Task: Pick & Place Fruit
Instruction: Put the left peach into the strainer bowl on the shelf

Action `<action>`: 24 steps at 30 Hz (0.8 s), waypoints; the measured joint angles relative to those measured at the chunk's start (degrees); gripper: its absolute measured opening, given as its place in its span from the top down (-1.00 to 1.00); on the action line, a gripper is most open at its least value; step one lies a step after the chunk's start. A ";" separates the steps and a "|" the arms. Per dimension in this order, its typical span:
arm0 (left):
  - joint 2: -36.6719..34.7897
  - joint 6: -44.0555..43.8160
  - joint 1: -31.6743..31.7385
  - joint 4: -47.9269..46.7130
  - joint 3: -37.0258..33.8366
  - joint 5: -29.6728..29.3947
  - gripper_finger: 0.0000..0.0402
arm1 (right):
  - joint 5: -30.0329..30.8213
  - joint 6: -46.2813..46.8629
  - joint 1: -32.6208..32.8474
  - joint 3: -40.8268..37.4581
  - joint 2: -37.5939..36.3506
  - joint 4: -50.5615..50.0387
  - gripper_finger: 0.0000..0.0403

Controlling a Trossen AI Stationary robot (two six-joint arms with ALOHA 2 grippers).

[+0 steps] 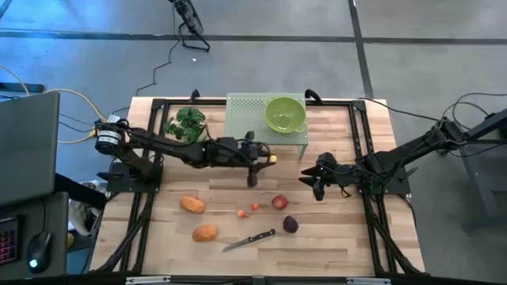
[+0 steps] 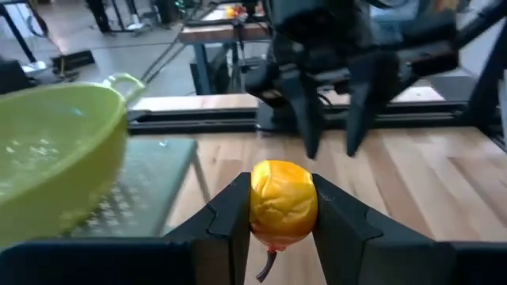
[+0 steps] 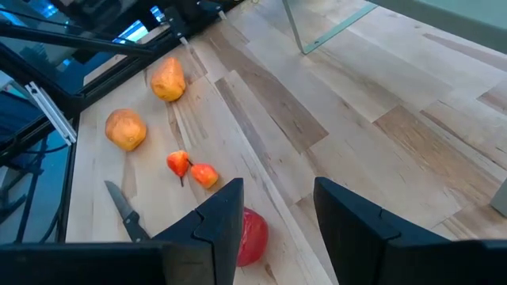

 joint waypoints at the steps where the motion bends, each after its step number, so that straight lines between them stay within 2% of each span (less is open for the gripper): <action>1: 0.00 0.30 0.45 -0.39 0.62 -0.11 0.48 | 0.00 0.00 0.02 0.00 0.00 0.00 0.26; 15: 0.00 0.92 11.25 -15.38 11.49 -0.06 0.48 | 0.02 0.00 0.02 0.00 0.02 0.00 0.26; 19: 0.00 0.32 13.78 -17.09 13.23 3.18 0.48 | 0.02 -0.20 0.02 0.00 0.00 0.00 0.26; 24: 0.00 -0.83 15.96 -17.26 15.38 4.45 0.48 | 0.02 -0.22 0.02 0.00 0.00 0.00 0.26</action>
